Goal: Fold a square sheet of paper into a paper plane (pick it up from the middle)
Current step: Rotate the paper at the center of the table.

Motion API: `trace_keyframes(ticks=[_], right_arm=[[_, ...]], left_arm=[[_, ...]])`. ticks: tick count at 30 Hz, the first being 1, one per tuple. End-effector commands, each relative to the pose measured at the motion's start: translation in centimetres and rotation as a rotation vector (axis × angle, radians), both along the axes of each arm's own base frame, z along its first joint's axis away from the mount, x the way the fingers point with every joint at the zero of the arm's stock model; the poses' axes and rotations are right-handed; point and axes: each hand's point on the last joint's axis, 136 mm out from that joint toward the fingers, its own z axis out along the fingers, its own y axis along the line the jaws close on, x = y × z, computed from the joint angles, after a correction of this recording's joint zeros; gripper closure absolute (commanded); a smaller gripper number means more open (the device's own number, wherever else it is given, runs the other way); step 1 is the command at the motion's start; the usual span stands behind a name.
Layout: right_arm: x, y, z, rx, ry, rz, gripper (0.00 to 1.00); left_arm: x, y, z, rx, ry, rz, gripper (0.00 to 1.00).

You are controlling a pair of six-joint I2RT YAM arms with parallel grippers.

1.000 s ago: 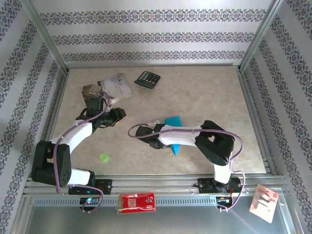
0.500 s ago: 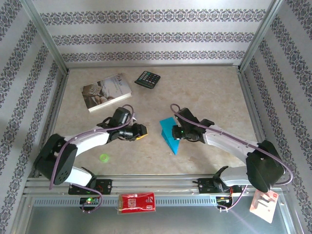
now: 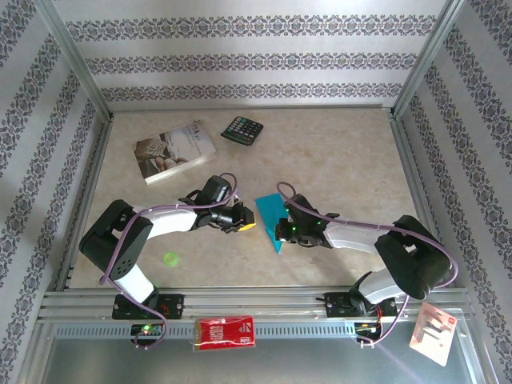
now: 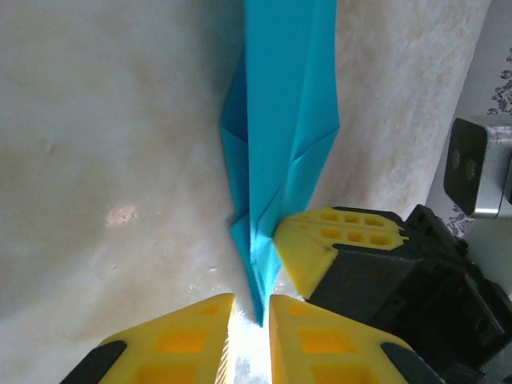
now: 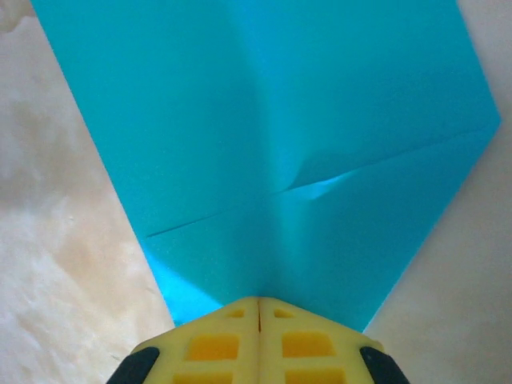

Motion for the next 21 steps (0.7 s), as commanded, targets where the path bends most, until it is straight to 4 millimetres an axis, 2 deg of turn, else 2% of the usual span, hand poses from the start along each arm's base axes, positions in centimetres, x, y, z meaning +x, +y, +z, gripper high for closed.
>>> trace_keyframes(ticks=[1, 4, 6, 8, 14, 17, 21], right_arm=[[1.5, 1.8, 1.0, 0.080, -0.050, -0.142, 0.97], [2.6, 3.5, 3.2, 0.156, -0.107, -0.173, 0.95], [3.2, 3.3, 5.0, 0.170, -0.156, -0.181, 0.92], [3.4, 1.8, 6.0, 0.144, -0.195, -0.190, 0.89], [4.3, -5.0, 6.3, -0.003, -0.220, -0.208, 0.78], [4.8, -6.5, 6.6, -0.023, -0.207, -0.170, 0.72], [5.1, -6.9, 6.7, -0.009, -0.183, -0.102, 0.67]], left_arm=[[-0.4, -0.6, 0.3, -0.026, -0.005, -0.008, 0.82], [-0.9, -0.7, 0.0, -0.023, 0.003, -0.015, 0.80], [-1.1, -1.0, 0.2, -0.030, 0.004, -0.016, 0.79], [-1.6, -1.5, 0.4, -0.028, 0.004, -0.023, 0.79], [-2.3, -4.0, -0.4, -0.016, 0.019, -0.088, 0.79], [-2.1, -4.8, -1.5, -0.018, 0.049, -0.111, 0.80], [-1.7, -4.5, -3.2, 0.010, 0.092, -0.143, 0.84]])
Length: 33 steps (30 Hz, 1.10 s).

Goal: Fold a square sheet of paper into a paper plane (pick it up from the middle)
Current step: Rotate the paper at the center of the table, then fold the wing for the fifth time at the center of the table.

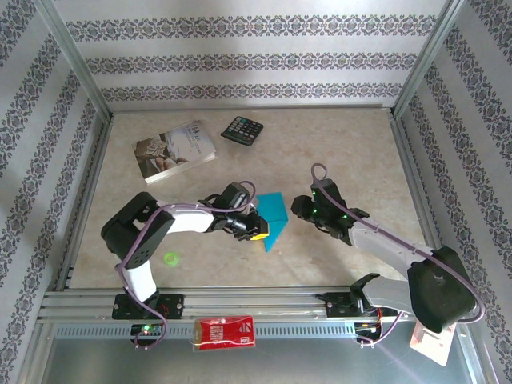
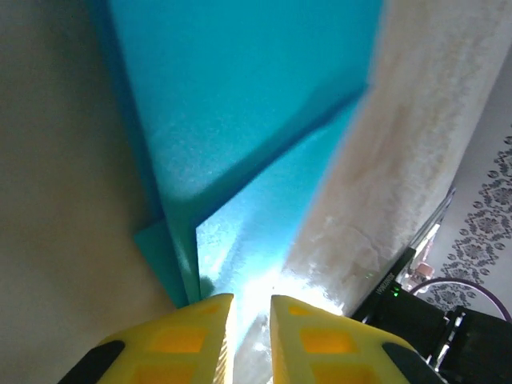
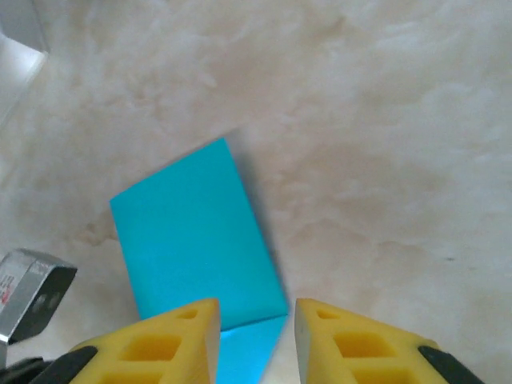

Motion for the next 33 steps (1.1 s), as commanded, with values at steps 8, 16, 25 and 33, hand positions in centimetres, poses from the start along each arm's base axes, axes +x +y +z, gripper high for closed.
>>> trace_keyframes(ticks=[8, 16, 25, 33], right_arm=[[-2.0, 1.8, 0.4, -0.016, 0.087, 0.301, 0.55], [-2.1, 3.7, -0.4, 0.065, 0.146, 0.302, 0.47], [-1.6, 5.4, -2.2, 0.171, 0.194, 0.247, 0.48], [-2.5, 5.8, -4.2, 0.184, 0.239, 0.240, 0.48]], left_arm=[[-0.1, 3.5, -0.9, 0.037, 0.065, -0.077, 0.87], [2.2, 4.0, 3.7, -0.008, -0.063, -0.084, 0.77], [4.2, 2.9, 3.0, -0.048, -0.096, -0.028, 0.84], [4.6, 4.5, -0.8, 0.039, -0.059, 0.011, 0.91]])
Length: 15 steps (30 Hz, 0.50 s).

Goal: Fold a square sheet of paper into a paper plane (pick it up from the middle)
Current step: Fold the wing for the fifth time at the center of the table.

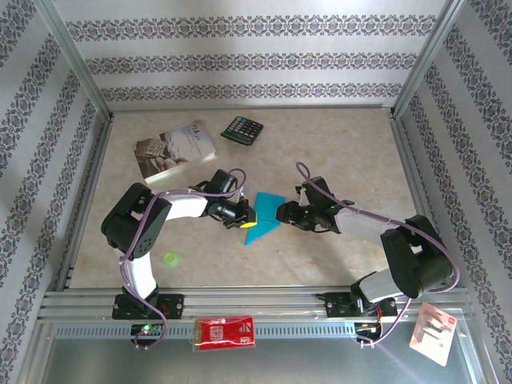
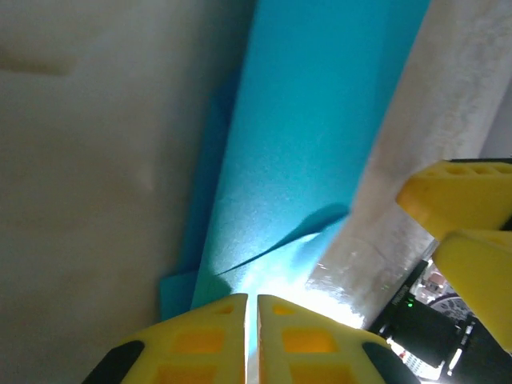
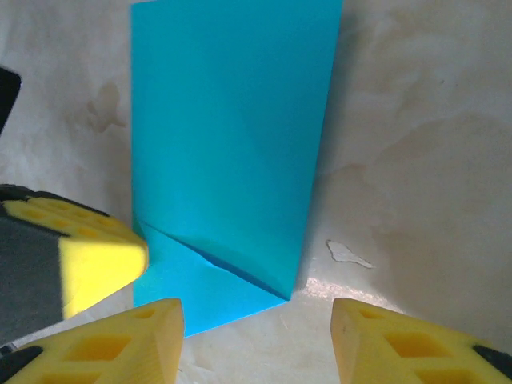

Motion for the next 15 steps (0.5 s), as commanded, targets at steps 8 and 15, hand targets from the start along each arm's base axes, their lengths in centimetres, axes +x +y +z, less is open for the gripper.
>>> trace_keyframes(ticks=[8, 15], right_arm=[[-0.3, 2.1, -0.4, 0.084, 0.020, 0.025, 0.48], [-0.2, 1.9, -1.6, 0.068, 0.041, 0.000, 0.50]], left_arm=[[-0.4, 1.3, -1.9, -0.014, 0.013, 0.061, 0.94], [-0.9, 1.5, -2.4, -0.006, 0.022, 0.058, 0.94]])
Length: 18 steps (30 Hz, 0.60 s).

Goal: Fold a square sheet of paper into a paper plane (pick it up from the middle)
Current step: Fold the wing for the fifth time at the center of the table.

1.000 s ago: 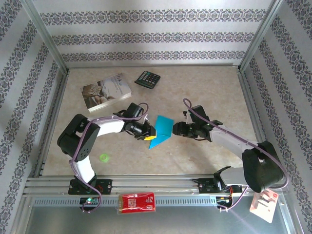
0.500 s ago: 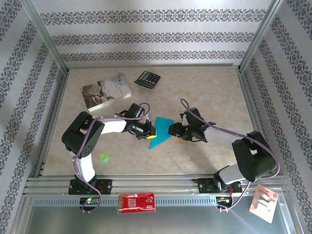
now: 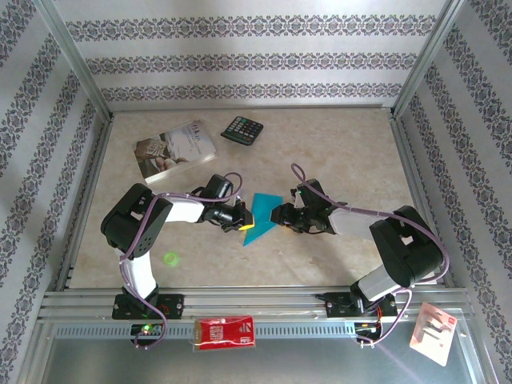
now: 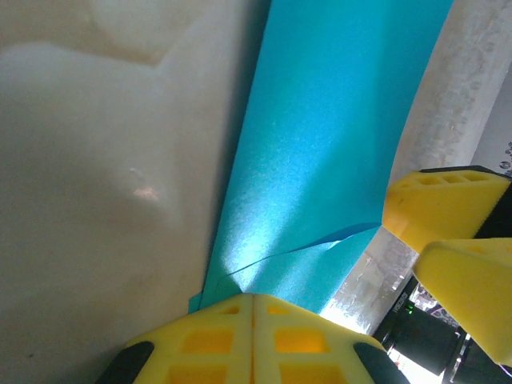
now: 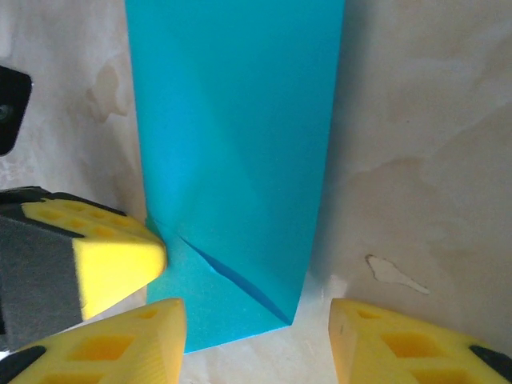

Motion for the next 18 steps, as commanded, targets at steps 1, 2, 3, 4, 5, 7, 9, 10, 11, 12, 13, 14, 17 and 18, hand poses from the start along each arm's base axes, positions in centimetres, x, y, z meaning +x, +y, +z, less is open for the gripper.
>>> trace_keyframes(ticks=[1, 2, 3, 4, 5, 7, 9, 10, 11, 12, 13, 14, 17, 18], right_arm=[[-0.2, 0.2, -0.4, 0.009, 0.003, -0.005, 0.50], [-0.2, 0.3, -0.4, 0.015, 0.003, -0.003, 0.51], [-0.1, 0.4, -0.3, 0.027, -0.002, -0.003, 0.52], [0.0, 0.6, -0.2, 0.041, -0.008, -0.007, 0.54], [0.1, 0.8, 0.0, 0.056, -0.012, -0.008, 0.57], [0.4, 1.2, 0.4, 0.079, -0.015, -0.011, 0.63], [0.7, 1.3, 0.8, 0.096, -0.025, -0.020, 0.68], [0.9, 1.4, 0.9, 0.100, -0.030, -0.021, 0.71], [1.0, 1.3, 1.1, 0.100, -0.034, -0.025, 0.74], [1.0, 1.3, 1.2, 0.100, -0.039, -0.027, 0.75], [1.0, 1.1, 1.3, 0.095, -0.041, -0.032, 0.77], [1.1, 0.9, 1.3, 0.084, -0.045, -0.037, 0.78], [0.9, 0.4, 1.2, 0.054, -0.047, -0.040, 0.82], [0.9, 0.3, 1.3, 0.054, -0.048, -0.042, 0.84]], left_arm=[[-0.6, 1.0, -1.5, 0.035, 0.040, 0.023, 0.94], [-0.7, 1.0, -1.6, 0.036, 0.040, 0.024, 0.94], [-0.6, 1.0, -1.6, 0.037, 0.039, 0.024, 0.94], [-0.6, 1.0, -1.6, 0.036, 0.040, 0.024, 0.94], [-0.6, 1.0, -1.6, 0.036, 0.040, 0.023, 0.94], [-0.6, 1.0, -1.7, 0.036, 0.042, 0.022, 0.94], [-0.6, 1.0, -1.6, 0.036, 0.042, 0.022, 0.94], [-0.6, 0.9, -1.6, 0.034, 0.040, 0.019, 0.94], [-0.6, 0.9, -1.6, 0.035, 0.040, 0.018, 0.94], [-0.6, 0.9, -1.6, 0.036, 0.039, 0.018, 0.94], [-0.6, 0.9, -1.6, 0.036, 0.038, 0.019, 0.94], [-0.6, 0.9, -1.5, 0.036, 0.039, 0.019, 0.94], [-0.5, 0.8, -1.3, 0.031, 0.033, 0.016, 0.94], [-0.4, 0.8, -1.2, 0.030, 0.029, 0.016, 0.93]])
